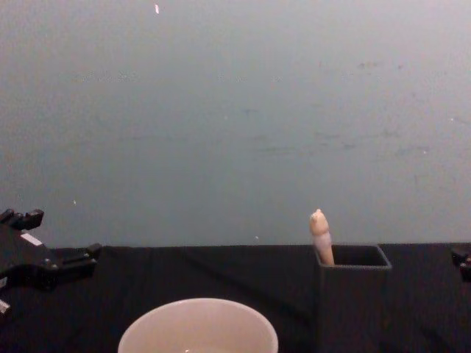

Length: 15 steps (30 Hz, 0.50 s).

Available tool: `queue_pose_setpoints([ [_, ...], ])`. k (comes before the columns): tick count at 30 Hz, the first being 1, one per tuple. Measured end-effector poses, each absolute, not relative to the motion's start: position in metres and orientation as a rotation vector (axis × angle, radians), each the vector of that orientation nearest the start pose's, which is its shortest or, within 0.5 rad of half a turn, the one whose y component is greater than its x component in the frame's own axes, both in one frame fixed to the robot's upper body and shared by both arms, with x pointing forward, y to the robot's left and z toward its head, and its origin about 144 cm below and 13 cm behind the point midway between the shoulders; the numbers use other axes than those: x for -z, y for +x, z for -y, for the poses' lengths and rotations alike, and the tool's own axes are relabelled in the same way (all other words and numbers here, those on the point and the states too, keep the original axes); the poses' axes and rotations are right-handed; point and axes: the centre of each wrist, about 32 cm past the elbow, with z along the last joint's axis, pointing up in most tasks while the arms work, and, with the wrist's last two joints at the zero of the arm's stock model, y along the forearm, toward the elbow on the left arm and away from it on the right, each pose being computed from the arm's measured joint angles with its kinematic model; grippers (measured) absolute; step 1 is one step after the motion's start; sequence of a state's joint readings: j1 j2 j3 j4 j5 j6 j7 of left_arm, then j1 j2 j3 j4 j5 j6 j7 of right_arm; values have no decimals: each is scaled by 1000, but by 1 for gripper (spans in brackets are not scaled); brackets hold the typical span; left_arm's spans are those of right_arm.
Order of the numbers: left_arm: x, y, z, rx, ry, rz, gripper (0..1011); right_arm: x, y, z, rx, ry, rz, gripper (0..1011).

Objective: Pick up the stirring spoon with one hand, stir inside the cup, then place it back in its original position.

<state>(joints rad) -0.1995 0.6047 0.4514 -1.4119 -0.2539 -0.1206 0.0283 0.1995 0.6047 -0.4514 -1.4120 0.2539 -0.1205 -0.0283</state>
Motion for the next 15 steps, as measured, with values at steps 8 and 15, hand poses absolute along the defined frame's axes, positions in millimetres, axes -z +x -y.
queue_pose_setpoints([
  [8, -1140, 489, -310, -1248, 304, 285, 1001, -1140, 489, 310, 1248, -305, 285, 1000],
  [15, -1140, 489, -310, -1248, 304, 285, 1001, -1140, 489, 310, 1248, -305, 285, 1000],
])
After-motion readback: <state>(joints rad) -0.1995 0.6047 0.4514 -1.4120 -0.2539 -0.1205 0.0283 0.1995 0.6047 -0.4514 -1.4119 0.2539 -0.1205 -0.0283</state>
